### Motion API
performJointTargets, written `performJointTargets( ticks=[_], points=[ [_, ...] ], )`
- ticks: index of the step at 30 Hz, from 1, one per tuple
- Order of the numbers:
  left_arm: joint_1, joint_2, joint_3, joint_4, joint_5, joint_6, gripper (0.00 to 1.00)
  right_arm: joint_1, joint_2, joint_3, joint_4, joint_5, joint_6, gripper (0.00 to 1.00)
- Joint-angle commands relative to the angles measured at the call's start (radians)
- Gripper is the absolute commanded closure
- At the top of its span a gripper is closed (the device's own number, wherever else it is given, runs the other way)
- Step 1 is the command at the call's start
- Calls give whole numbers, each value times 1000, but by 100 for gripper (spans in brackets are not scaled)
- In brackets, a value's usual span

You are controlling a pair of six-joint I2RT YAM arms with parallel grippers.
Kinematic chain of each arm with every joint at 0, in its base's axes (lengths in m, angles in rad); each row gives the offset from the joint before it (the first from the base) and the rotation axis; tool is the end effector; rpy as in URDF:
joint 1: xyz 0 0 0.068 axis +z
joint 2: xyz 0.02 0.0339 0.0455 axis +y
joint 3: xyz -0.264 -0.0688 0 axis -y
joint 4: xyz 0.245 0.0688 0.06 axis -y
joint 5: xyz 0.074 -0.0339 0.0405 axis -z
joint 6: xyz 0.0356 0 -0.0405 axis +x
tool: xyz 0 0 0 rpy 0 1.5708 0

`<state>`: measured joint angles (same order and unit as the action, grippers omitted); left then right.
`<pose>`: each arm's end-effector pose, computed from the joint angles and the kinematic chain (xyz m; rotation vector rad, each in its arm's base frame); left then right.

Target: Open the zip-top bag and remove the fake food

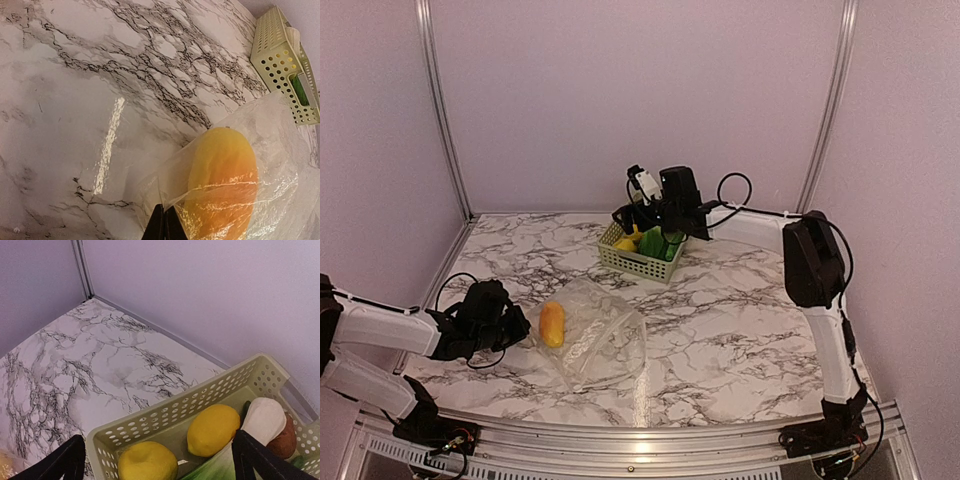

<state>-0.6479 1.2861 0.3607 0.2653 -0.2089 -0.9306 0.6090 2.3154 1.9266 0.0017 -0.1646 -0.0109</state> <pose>0.1855 -0.1312 0.1405 -0.4384 2.2474 -0.6260 0.4473 0.3191 0.2291 -0.7122 1.8620 0.5511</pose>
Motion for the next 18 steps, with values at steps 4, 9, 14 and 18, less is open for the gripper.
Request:
performJointTargets(
  ticks=[4, 9, 14, 18],
  points=[
    [1, -32, -36, 13, 17, 5, 100, -11, -150, -63, -92, -62, -26, 1],
    [-2, -45, -49, 17, 13, -11, 100, -11, -370, -413, 62, -220, 126, 8],
    [-5, -57, -58, 20, 12, -30, 100, 10, -562, -713, 132, -345, 267, 20],
    [-7, -68, -66, 17, 1, -56, 100, 55, -674, -894, 162, -373, 358, 24]
  ],
)
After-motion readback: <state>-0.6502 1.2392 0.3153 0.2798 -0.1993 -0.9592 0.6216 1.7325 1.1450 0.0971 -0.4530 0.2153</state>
